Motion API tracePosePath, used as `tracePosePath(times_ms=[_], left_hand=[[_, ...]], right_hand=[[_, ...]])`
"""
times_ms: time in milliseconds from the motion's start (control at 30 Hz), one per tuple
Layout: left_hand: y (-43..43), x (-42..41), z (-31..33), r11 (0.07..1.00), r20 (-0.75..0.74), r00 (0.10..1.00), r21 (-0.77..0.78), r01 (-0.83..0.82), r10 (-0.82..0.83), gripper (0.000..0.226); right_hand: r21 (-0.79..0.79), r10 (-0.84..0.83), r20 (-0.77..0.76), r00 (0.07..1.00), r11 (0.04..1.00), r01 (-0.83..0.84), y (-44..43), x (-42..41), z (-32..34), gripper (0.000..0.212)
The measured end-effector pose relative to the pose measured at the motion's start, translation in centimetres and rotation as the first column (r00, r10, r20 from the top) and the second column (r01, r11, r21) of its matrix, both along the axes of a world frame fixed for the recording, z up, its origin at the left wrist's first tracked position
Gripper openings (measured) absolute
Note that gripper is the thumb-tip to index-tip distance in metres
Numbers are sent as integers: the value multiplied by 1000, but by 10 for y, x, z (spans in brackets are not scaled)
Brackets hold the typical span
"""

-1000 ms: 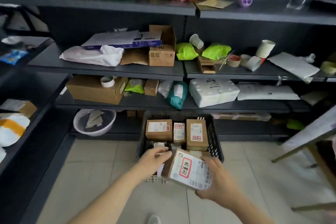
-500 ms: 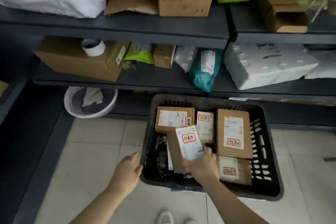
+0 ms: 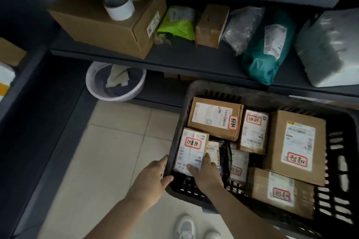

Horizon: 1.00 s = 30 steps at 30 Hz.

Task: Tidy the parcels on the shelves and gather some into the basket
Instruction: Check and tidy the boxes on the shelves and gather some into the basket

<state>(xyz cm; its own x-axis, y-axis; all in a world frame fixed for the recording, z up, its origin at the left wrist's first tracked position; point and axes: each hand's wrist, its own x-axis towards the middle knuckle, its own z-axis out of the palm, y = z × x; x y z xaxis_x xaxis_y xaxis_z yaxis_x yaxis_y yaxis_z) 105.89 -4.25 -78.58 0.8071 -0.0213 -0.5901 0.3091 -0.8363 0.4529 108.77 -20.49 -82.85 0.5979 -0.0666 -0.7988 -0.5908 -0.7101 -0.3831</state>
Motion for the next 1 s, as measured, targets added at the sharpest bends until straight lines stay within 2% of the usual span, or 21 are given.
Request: tracePosePath(times_ms=[133,233,367,467,533,600,667,767,833,900,1000], left_hand=[[16,-9,27,994,27,999,108,13,-17,63],[30,-24,65,977,59,998,213,15,-28,61],[51,-54,143,935,80,996,355,12,-44,58],[82,-89,207,885,130,990,465,-19,-47,57],[113,-114,255,831,230,971,552,-71,-71,61],[148,-146,290,745,302,946,656,-120,-114,65],[181,-179,325,672,355,931,710,-211,-82,63],[218,-241,382,582,414,910,741,-335,-4,60],[231,-286,422,550,423,900,730,-406,103,53],[245,-335,448,473,460,863,724,-502,211,51],[264,-407,478,369,498,809,722,-586,312,53]], right_hand=[[-41,135,36,990,990,-133,-18,10,30,79],[-81,246,109,963,968,-238,-25,13,67,75],[-204,471,219,854,878,-432,-15,14,143,69],[-303,637,303,709,769,-562,16,18,210,65],[-344,713,361,601,701,-625,49,18,256,66],[-399,776,419,471,623,-672,84,13,298,65],[-437,804,486,344,564,-700,125,2,340,62],[-473,826,550,121,428,-770,195,-33,401,60],[-500,810,585,-33,328,-802,239,-66,437,60],[-527,760,625,-178,242,-815,280,-106,467,61],[-534,662,674,-328,131,-835,333,-171,504,62]])
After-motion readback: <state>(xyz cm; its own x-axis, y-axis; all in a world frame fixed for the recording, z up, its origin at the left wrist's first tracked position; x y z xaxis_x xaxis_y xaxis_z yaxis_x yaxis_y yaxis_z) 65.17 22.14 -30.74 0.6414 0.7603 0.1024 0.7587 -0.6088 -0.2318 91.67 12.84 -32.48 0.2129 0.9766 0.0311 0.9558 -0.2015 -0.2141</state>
